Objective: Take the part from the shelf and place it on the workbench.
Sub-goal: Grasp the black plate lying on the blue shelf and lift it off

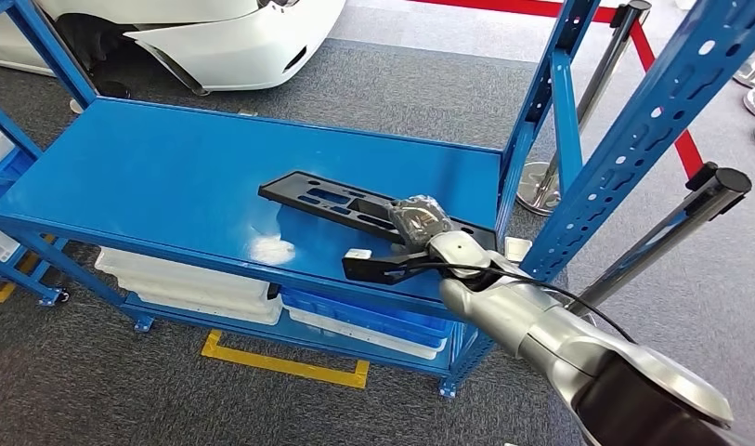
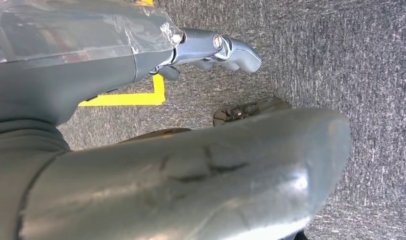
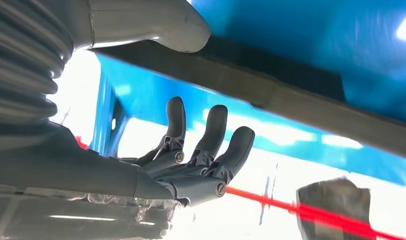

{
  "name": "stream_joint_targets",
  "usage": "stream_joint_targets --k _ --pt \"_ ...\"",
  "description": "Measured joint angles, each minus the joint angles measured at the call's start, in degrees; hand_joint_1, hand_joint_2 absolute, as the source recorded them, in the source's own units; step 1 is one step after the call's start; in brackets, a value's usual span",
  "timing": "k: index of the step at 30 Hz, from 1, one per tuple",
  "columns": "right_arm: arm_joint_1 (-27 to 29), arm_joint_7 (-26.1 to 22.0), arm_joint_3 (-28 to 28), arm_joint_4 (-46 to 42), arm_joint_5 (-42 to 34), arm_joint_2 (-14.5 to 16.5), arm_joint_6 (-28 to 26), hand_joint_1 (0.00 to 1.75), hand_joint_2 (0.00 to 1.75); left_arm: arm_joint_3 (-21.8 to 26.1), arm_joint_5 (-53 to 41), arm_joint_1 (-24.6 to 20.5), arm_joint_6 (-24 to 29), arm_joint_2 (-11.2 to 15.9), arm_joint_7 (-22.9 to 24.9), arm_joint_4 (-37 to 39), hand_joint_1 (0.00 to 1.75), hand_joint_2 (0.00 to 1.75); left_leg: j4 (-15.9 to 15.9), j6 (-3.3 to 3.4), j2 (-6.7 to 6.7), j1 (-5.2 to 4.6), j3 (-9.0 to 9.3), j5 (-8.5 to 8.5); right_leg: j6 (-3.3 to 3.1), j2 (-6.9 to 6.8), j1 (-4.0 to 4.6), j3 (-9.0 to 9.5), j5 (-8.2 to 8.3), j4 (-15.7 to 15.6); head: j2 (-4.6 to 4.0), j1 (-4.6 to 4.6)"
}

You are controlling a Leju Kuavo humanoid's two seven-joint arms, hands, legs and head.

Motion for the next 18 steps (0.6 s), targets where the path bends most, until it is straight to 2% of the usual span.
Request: stream_joint_targets --k 7,17,18 --pt "0.94 1.78 -2.64 -6.91 9.68 -0.39 -0.65 1.75 1.75 0.00 0.02 0.00 -0.20 0.00 -0.31 0.00 0.00 0.00 0.00 0.00 0.00 0.00 -0.02 0.00 0.00 0.01 0.00 -0.03 0.00 0.00 -0.01 0.01" --pt "2.14 1.84 -6.35 -11.87 15.96 -0.85 -1.04 1.75 1.75 0.03 0.02 0.00 -0.36 0.00 -0.87 0.01 0.00 0.00 0.00 0.00 0.00 0.00 -0.04 0.00 0.00 0.00 0.00 -0.04 0.00 -0.01 -0.01 0.03" --pt "2.20 1.84 -6.63 -12.07 16.18 -0.86 -1.03 1.31 1.75 0.03 0.02 0.00 -0.36 0.00 -0.91 0.01 0.00 0.00 0.00 0.00 0.00 0.00 -0.04 0.00 0.00 0.00 0.00 -0.04 0.00 -0.01 0.00 0.02"
